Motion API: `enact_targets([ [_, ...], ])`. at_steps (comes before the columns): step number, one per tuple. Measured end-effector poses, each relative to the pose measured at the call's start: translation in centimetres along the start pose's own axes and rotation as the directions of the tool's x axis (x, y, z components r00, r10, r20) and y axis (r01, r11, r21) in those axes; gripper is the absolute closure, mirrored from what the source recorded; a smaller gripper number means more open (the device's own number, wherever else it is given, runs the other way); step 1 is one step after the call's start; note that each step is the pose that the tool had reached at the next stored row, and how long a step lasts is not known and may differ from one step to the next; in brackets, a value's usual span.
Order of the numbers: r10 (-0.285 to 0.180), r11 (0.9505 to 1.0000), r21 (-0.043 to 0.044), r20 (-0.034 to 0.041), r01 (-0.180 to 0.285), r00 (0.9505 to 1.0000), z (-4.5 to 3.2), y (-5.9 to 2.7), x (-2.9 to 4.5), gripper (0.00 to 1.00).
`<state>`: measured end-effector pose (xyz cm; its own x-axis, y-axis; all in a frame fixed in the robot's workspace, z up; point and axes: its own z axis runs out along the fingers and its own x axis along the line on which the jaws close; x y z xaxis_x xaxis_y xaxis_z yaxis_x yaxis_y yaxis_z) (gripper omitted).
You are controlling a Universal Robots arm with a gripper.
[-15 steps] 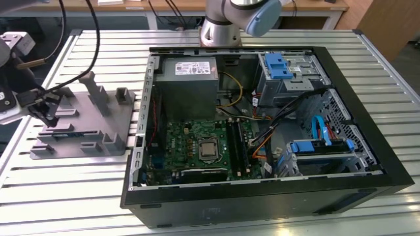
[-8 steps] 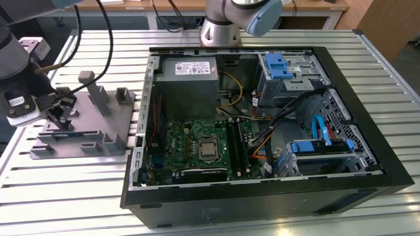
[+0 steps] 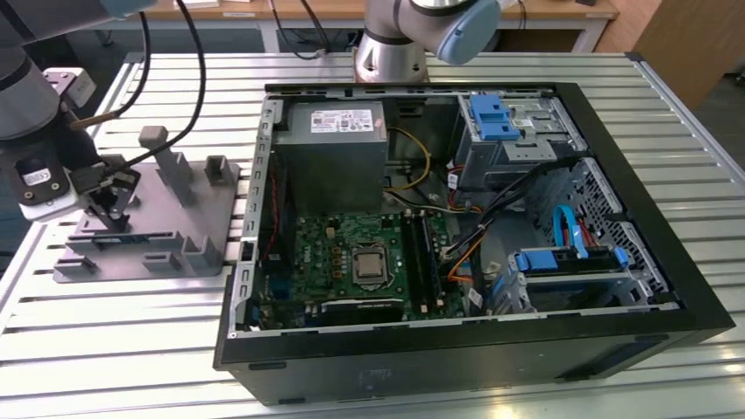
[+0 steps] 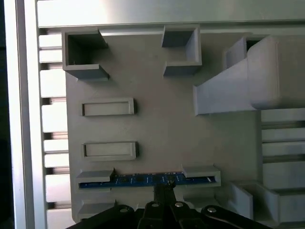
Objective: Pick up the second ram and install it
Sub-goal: 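Reach for the second ram, then pick up the second ram and move it above second insertion slot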
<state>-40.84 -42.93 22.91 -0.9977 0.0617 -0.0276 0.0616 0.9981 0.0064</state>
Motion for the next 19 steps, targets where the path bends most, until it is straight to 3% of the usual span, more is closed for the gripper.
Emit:
enact_targets([
  [3,-0.007,1.0000,-0.0002,0.0000,0.007,1.0000,0.03,0.47,0.05,0.90],
  [19,-0.012,0.9999,-0.0004,-0.0001,0.012,0.9999,0.03,0.48,0.06,0.90],
])
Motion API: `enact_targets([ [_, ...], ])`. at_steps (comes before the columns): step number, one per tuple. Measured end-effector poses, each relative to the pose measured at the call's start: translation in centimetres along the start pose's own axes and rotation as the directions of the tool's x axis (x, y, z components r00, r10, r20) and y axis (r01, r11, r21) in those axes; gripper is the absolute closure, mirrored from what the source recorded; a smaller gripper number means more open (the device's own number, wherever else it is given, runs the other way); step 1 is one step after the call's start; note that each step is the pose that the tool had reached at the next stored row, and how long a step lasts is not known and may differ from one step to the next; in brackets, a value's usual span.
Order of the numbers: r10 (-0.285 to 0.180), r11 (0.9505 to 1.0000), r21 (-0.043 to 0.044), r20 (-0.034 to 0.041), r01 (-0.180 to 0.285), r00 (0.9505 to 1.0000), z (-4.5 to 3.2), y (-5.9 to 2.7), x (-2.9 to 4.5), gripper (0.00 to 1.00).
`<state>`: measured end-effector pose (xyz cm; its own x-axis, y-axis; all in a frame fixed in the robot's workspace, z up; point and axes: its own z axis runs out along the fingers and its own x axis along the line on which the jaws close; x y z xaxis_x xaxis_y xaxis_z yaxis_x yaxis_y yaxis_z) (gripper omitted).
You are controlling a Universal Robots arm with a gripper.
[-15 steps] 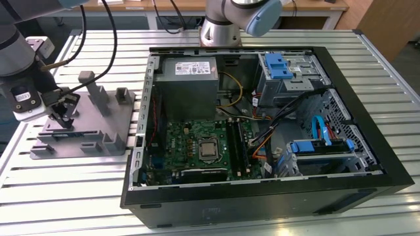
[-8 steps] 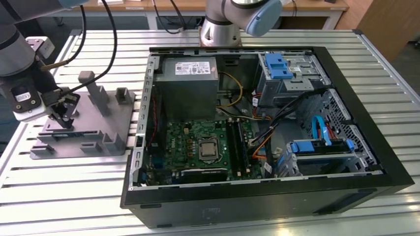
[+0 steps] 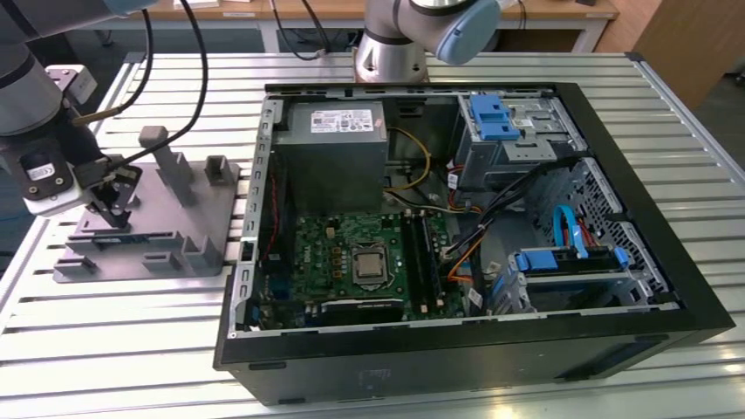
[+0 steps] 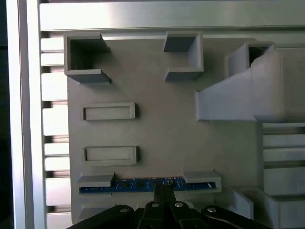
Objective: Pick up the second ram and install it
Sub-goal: 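Pick up the second ram and move it above second insertion slot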
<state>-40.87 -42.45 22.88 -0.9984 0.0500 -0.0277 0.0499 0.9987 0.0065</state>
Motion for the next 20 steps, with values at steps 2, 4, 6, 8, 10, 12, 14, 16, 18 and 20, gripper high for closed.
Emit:
enact_targets([
  [2,-0.006,1.0000,-0.0002,0.0000,0.006,1.0000,0.00,0.00,0.00,0.90],
  [4,-0.019,0.9998,-0.0005,-0.0001,0.019,0.9998,0.00,0.00,0.00,0.90],
  [6,-0.043,0.9991,-0.0012,-0.0003,0.043,0.9991,-0.01,0.00,0.00,0.90],
  [8,-0.075,0.9972,-0.0021,-0.0004,0.075,0.9972,0.00,0.00,0.00,0.90],
  [10,-0.112,0.9937,-0.0031,-0.0005,0.112,0.9937,0.00,0.00,0.00,0.90],
  [12,-0.148,0.9890,-0.0042,-0.0007,0.148,0.9890,0.00,0.00,0.00,0.90],
  [14,-0.179,0.9838,-0.0051,-0.0007,0.179,0.9838,0.00,0.00,0.00,0.90],
  [16,-0.205,0.9787,-0.0059,-0.0007,0.205,0.9788,0.00,0.00,0.00,0.90],
  [18,-0.231,0.9730,-0.0067,-0.0007,0.231,0.9731,0.00,0.00,0.00,0.90],
  [20,-0.254,0.9671,-0.0074,-0.0007,0.254,0.9672,0.00,0.00,0.00,0.90],
])
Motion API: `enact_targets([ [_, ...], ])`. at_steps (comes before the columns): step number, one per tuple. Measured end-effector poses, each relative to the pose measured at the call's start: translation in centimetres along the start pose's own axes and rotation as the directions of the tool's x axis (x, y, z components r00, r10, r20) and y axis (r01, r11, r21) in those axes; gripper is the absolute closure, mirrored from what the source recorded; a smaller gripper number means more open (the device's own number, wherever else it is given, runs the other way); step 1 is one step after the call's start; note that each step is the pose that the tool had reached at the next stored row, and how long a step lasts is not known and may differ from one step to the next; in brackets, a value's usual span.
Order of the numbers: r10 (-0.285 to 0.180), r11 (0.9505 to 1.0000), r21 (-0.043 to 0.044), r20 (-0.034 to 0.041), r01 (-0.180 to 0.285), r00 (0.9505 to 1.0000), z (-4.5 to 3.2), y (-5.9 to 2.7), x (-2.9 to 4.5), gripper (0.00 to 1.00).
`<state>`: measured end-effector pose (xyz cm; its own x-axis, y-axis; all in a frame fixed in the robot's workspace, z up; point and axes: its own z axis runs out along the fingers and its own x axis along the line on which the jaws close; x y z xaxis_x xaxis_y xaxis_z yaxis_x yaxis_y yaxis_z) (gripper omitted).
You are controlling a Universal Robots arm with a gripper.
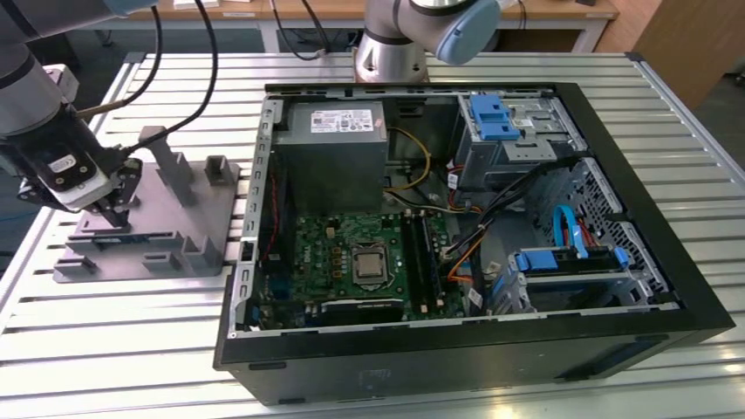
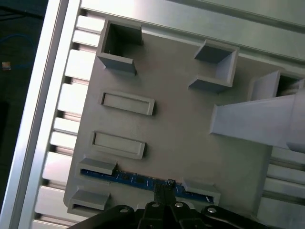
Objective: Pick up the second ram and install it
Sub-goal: 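Pick up the second ram and move it above second insertion slot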
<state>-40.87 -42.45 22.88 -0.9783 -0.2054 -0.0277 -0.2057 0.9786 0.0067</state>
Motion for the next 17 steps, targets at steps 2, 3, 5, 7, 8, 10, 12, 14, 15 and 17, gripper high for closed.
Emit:
enact_targets([
  [2,-0.025,0.9997,-0.0007,-0.0002,0.025,0.9997,0.00,0.00,0.00,0.90],
  [3,-0.037,0.9993,-0.0011,-0.0002,0.037,0.9993,0.00,0.00,0.00,0.90],
  [5,-0.061,0.9981,-0.0018,-0.0003,0.061,0.9981,0.00,0.00,0.00,0.90],
  [7,-0.083,0.9966,-0.0024,-0.0004,0.083,0.9966,0.00,0.00,0.00,0.90],
  [8,-0.093,0.9957,-0.0027,-0.0005,0.093,0.9957,0.00,0.00,0.00,0.90],
  [10,-0.111,0.9938,-0.0031,-0.0006,0.111,0.9938,0.00,0.00,0.00,0.90],
  [12,-0.131,0.9913,-0.0038,-0.0006,0.131,0.9913,0.00,0.00,0.00,0.90],
  [14,-0.151,0.9885,-0.0043,-0.0007,0.151,0.9886,0.00,0.00,0.00,0.90],
  [15,-0.161,0.9870,-0.0046,-0.0007,0.161,0.9870,0.00,0.00,0.00,0.90],
  [17,-0.181,0.9835,-0.0052,-0.0007,0.181,0.9836,0.00,0.00,0.00,0.90],
])
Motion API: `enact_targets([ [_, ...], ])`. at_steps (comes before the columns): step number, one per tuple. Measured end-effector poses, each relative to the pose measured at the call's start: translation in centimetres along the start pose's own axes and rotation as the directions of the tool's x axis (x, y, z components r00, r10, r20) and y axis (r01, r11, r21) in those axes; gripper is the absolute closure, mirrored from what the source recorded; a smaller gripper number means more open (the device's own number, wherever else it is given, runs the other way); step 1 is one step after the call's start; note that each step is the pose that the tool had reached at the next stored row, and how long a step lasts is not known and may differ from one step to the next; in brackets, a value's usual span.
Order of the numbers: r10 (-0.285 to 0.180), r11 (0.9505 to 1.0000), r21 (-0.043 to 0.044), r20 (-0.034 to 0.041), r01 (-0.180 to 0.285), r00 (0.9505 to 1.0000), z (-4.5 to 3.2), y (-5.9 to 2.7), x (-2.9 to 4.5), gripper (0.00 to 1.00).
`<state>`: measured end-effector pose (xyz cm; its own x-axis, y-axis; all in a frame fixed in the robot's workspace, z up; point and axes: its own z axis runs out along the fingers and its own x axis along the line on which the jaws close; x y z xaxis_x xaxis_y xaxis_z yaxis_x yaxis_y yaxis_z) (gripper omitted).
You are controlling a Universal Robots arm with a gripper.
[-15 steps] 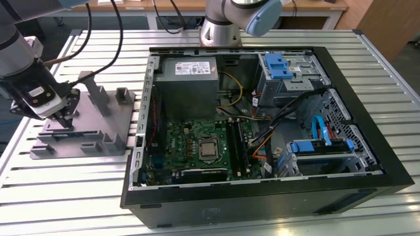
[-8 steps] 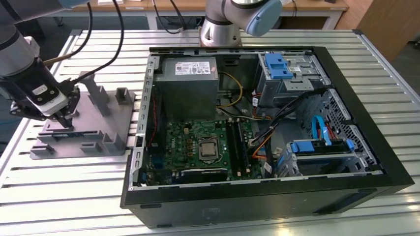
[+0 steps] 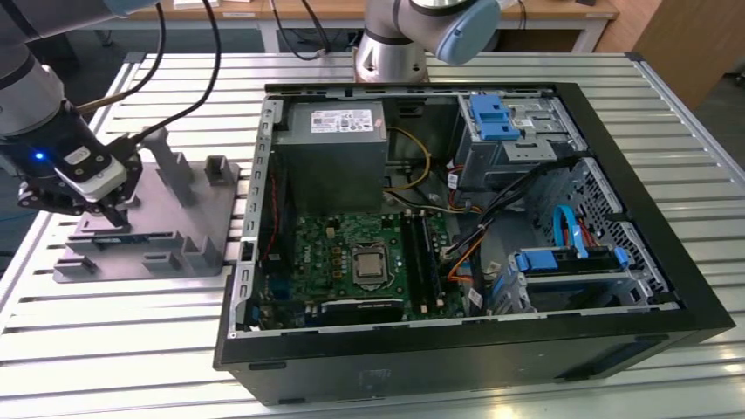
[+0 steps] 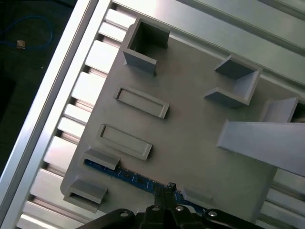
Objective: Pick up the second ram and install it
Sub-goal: 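Pick up the second ram and move it above second insertion slot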
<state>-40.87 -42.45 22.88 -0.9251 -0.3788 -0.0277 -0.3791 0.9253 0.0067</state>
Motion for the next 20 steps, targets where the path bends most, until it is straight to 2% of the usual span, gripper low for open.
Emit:
enact_targets([
  [6,-0.058,0.9983,-0.0016,-0.0004,0.058,0.9983,0.00,0.00,0.00,0.90],
  [11,-0.106,0.9944,-0.0030,-0.0006,0.106,0.9944,0.00,0.00,0.00,0.90],
  [16,-0.154,0.9881,-0.0043,-0.0007,0.154,0.9881,0.00,0.00,0.00,0.90],
  [20,-0.196,0.9806,-0.0055,-0.0008,0.196,0.9806,0.00,0.00,0.00,0.90],
])
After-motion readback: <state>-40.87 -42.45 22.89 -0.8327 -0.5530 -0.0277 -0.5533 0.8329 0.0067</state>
